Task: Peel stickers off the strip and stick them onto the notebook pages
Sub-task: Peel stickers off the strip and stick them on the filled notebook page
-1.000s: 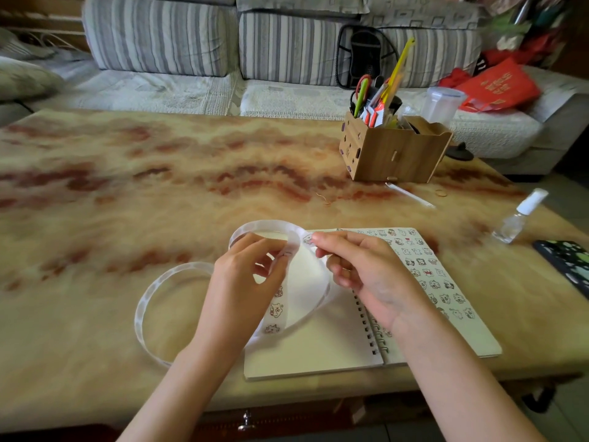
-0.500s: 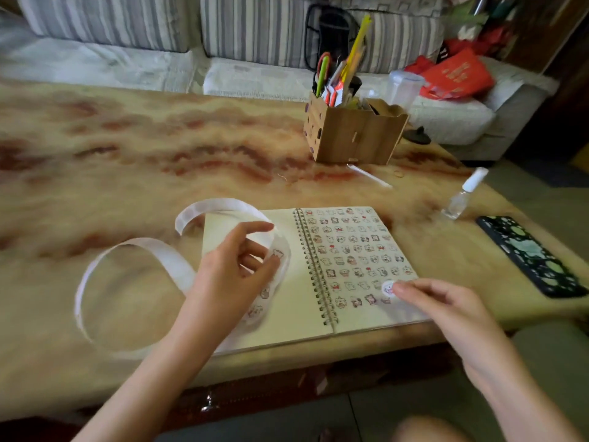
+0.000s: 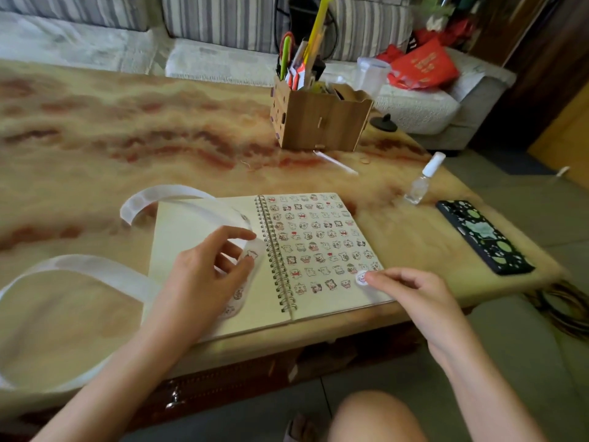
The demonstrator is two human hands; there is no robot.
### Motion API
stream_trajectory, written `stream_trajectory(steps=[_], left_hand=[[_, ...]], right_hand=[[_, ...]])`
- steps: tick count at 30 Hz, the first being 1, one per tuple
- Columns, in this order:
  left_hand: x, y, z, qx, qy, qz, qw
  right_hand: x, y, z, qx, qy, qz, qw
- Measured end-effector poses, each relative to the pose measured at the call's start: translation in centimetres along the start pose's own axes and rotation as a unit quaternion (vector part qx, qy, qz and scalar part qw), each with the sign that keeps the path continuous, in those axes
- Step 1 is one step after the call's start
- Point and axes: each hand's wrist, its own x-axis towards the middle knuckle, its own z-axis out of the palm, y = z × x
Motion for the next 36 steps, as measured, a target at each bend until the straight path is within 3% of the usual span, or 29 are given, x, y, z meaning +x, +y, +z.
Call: stream_trajectory(steps=[36], left_hand=[[0.23, -0.41, 0.42, -0.008, -0.008, -0.013, 1.000]], right_hand=[[0.43, -0.36, 0.15, -0.104, 0.007, 0.019, 0.994]])
